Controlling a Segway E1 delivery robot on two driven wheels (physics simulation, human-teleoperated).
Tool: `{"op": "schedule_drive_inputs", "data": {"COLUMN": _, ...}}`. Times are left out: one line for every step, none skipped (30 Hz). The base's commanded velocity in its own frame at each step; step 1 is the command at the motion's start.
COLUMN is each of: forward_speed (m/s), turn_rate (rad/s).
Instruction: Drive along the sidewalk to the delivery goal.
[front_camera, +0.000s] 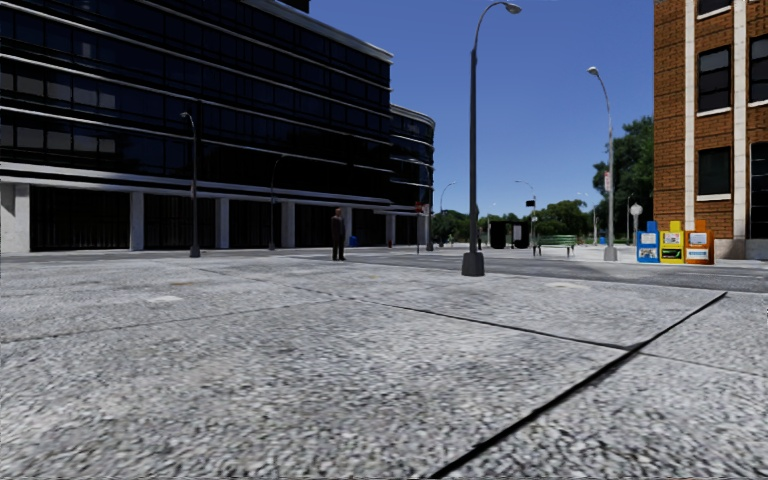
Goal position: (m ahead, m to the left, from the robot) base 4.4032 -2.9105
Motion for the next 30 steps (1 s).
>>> {"op": "schedule_drive_inputs", "data": {"forward_speed": 2.0, "turn_rate": -0.39}}
{"op": "schedule_drive_inputs", "data": {"forward_speed": 2.0, "turn_rate": -0.39}}
{"op": "schedule_drive_inputs", "data": {"forward_speed": 2.0, "turn_rate": -0.39}}
{"op": "schedule_drive_inputs", "data": {"forward_speed": 2.0, "turn_rate": -0.39}}
{"op": "schedule_drive_inputs", "data": {"forward_speed": 2.0, "turn_rate": -0.39}}
{"op": "schedule_drive_inputs", "data": {"forward_speed": 2.0, "turn_rate": -0.39}}
{"op": "schedule_drive_inputs", "data": {"forward_speed": 2.0, "turn_rate": -0.39}}
{"op": "schedule_drive_inputs", "data": {"forward_speed": 2.0, "turn_rate": -0.39}}
{"op": "schedule_drive_inputs", "data": {"forward_speed": 2.0, "turn_rate": -0.39}}
{"op": "schedule_drive_inputs", "data": {"forward_speed": 2.0, "turn_rate": -0.39}}
{"op": "schedule_drive_inputs", "data": {"forward_speed": 2.0, "turn_rate": -0.39}}
{"op": "schedule_drive_inputs", "data": {"forward_speed": 2.0, "turn_rate": -0.39}}
{"op": "schedule_drive_inputs", "data": {"forward_speed": 2.0, "turn_rate": -0.39}}
{"op": "schedule_drive_inputs", "data": {"forward_speed": 2.0, "turn_rate": -0.39}}
{"op": "schedule_drive_inputs", "data": {"forward_speed": 2.0, "turn_rate": -0.39}}
{"op": "schedule_drive_inputs", "data": {"forward_speed": 2.0, "turn_rate": -0.39}}
{"op": "schedule_drive_inputs", "data": {"forward_speed": 2.0, "turn_rate": -0.39}}
{"op": "schedule_drive_inputs", "data": {"forward_speed": 2.0, "turn_rate": -0.39}}
{"op": "schedule_drive_inputs", "data": {"forward_speed": 2.0, "turn_rate": -0.39}}
{"op": "schedule_drive_inputs", "data": {"forward_speed": 2.0, "turn_rate": -0.39}}
{"op": "schedule_drive_inputs", "data": {"forward_speed": 2.0, "turn_rate": -0.39}}
{"op": "schedule_drive_inputs", "data": {"forward_speed": 2.0, "turn_rate": -0.39}}
{"op": "schedule_drive_inputs", "data": {"forward_speed": 2.0, "turn_rate": -0.39}}
{"op": "schedule_drive_inputs", "data": {"forward_speed": 2.0, "turn_rate": -0.39}}
{"op": "schedule_drive_inputs", "data": {"forward_speed": 2.0, "turn_rate": -0.39}}
{"op": "schedule_drive_inputs", "data": {"forward_speed": 1.96, "turn_rate": -0.39}}
{"op": "schedule_drive_inputs", "data": {"forward_speed": 1.8, "turn_rate": -0.39}}
{"op": "schedule_drive_inputs", "data": {"forward_speed": 1.69, "turn_rate": -0.39}}
{"op": "schedule_drive_inputs", "data": {"forward_speed": 1.69, "turn_rate": -0.39}}
{"op": "schedule_drive_inputs", "data": {"forward_speed": 1.66, "turn_rate": -0.39}}
